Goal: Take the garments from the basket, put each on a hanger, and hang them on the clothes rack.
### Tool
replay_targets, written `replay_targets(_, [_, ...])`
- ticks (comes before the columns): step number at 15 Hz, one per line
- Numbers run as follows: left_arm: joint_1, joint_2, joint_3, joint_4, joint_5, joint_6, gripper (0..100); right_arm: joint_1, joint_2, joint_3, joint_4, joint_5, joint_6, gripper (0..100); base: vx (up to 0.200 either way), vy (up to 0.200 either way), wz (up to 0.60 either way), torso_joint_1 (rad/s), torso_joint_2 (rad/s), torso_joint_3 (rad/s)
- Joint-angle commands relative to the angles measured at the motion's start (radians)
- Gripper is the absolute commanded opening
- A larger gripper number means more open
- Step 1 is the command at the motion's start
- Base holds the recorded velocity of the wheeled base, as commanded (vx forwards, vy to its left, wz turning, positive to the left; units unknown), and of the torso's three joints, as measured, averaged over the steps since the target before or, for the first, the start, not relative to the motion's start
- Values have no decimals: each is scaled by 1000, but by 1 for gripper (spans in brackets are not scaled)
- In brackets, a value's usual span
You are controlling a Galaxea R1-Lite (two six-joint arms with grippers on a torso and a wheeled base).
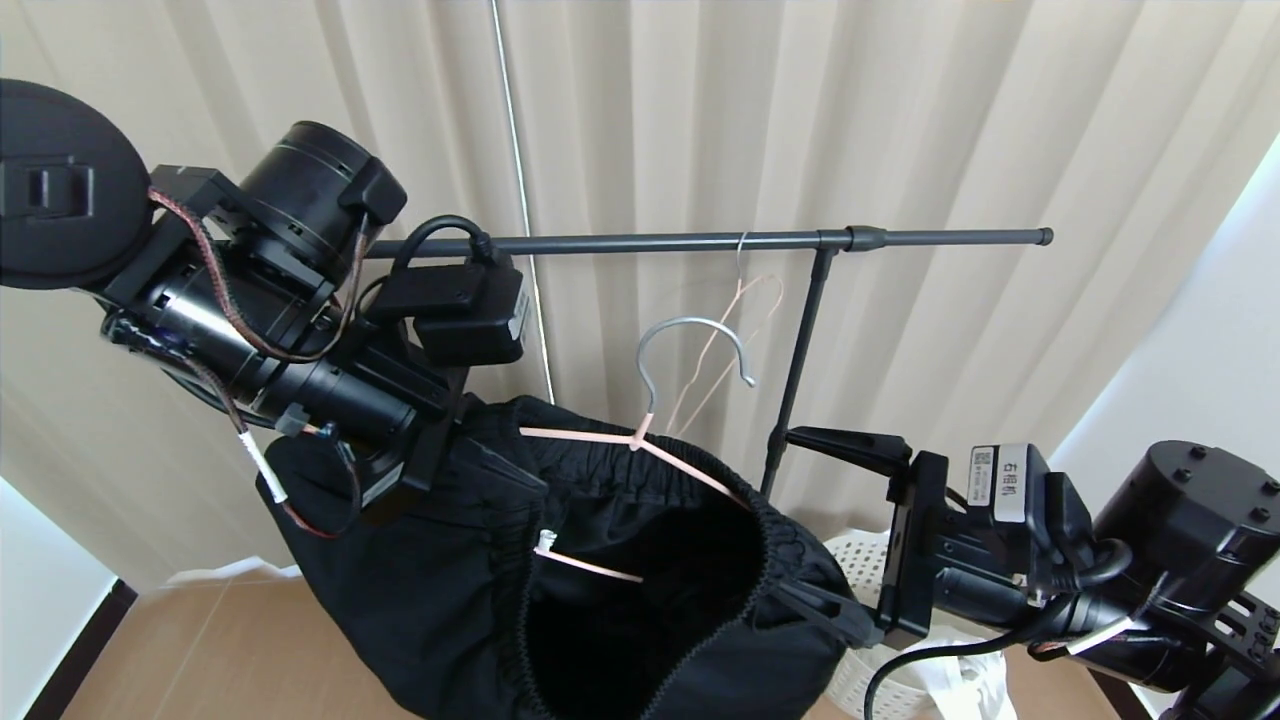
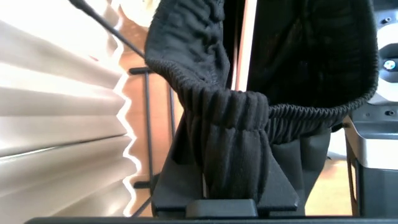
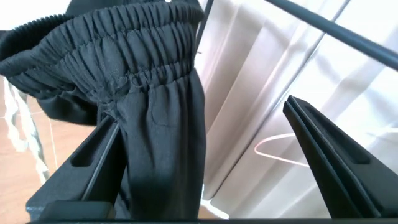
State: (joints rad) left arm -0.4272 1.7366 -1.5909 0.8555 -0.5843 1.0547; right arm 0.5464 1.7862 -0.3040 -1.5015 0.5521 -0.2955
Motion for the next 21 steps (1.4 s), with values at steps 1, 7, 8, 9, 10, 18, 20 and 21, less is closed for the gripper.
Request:
replay_targets(1, [10,-19,0,-10,0,1,0,-2,33,-1,-3,-1,-2,100,0,0,0,0,0,0])
replay_targets(7, [45,-23,63,-138,0,-27,0,21,44,2,-3,-1,-4,100,0,0,0,0,0,0])
replay_targets(8, [47,-23,74,-171,0,-35,0,21,41,0,-5,-1,-4,100,0,0,0,0,0,0])
replay_targets(9, [47,-23,74,-171,0,-35,0,21,41,0,-5,-1,-4,100,0,0,0,0,0,0])
replay_targets(10, [62,-26,92,-197,0,-38,0,18,35,2,-5,-1,-4,100,0,0,0,0,0,0])
replay_targets(18, [99,-74,94,-219,0,-110,0,-43,-2,-18,-2,23,3,100,0,0,0,0,0,0])
replay_targets(20, [117,-77,98,-260,0,-120,0,-43,-4,-18,-3,23,3,100,0,0,0,0,0,0])
replay_targets(21, [124,-78,98,-260,-2,-125,0,-45,-5,-20,-3,23,3,100,0,0,0,0,0,0])
